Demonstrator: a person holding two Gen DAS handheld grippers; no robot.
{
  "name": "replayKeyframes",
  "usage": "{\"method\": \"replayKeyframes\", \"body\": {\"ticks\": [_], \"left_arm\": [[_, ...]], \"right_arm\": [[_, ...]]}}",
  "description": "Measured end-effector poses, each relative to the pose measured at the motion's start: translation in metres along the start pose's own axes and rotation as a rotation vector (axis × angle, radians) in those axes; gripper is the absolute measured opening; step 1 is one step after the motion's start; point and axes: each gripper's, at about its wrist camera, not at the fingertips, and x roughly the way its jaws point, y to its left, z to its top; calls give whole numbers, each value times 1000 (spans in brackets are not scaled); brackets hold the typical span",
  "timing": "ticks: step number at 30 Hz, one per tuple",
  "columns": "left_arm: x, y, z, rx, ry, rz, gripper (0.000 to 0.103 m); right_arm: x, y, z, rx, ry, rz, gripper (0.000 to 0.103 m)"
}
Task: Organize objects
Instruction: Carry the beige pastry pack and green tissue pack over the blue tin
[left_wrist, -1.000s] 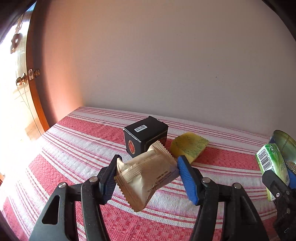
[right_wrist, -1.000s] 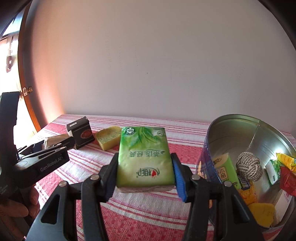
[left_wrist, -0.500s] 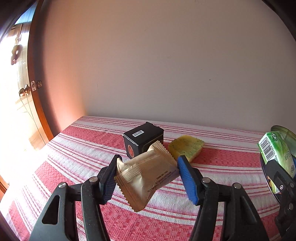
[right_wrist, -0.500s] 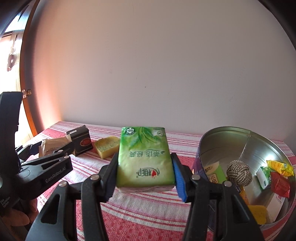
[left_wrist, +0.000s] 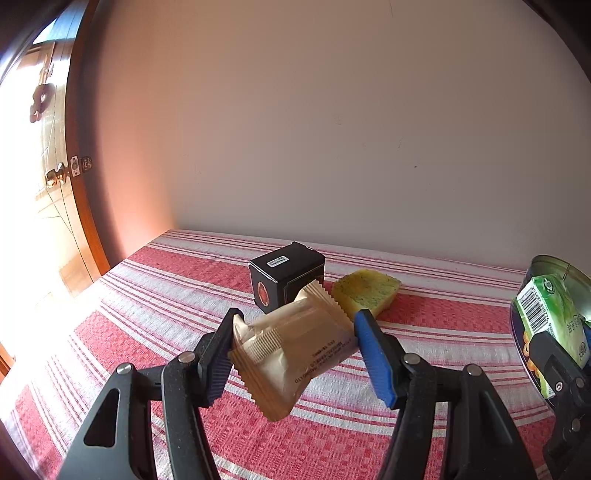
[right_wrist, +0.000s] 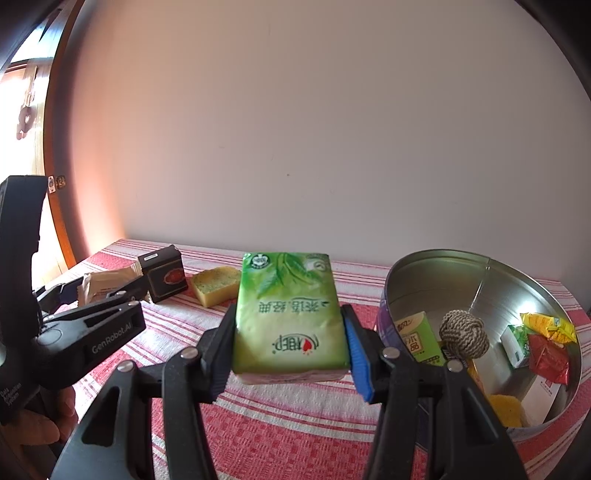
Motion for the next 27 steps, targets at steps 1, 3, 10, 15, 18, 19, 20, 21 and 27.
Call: {"method": "replayKeyframes", "body": {"ticks": [1, 3, 10, 15, 18, 19, 20, 21, 27], "left_arm": [[-1, 0, -1, -3, 1, -2, 64], [-3, 2, -2, -12, 2, -3, 64], [-10, 6, -7, -55, 6, -2, 64], [-15, 3, -10, -65, 13, -15, 64], [-19, -3, -13, -62, 14, -27, 64], [-20, -5, -14, -61, 14, -31, 64], [-21, -6, -15, -59, 14, -34, 64], [-21, -8, -15, -58, 15, -36, 64], [-24, -15, -19, -65, 29, -50, 64]], "right_arm": [[-1, 0, -1, -1, 1, 1, 54], [-4, 0, -2, -1, 1, 2, 54], [-15, 0, -7, -4, 5, -1, 54], [-20, -1, -9, -7, 8, -5, 54], [-23, -1, -9, -12, 5, -12, 54], [-24, -2, -10, -15, 3, -14, 54], [-25, -2, -10, -16, 1, -17, 54], [-26, -2, -10, -17, 0, -20, 54], [-32, -10, -11, -13, -8, -32, 54]]}}
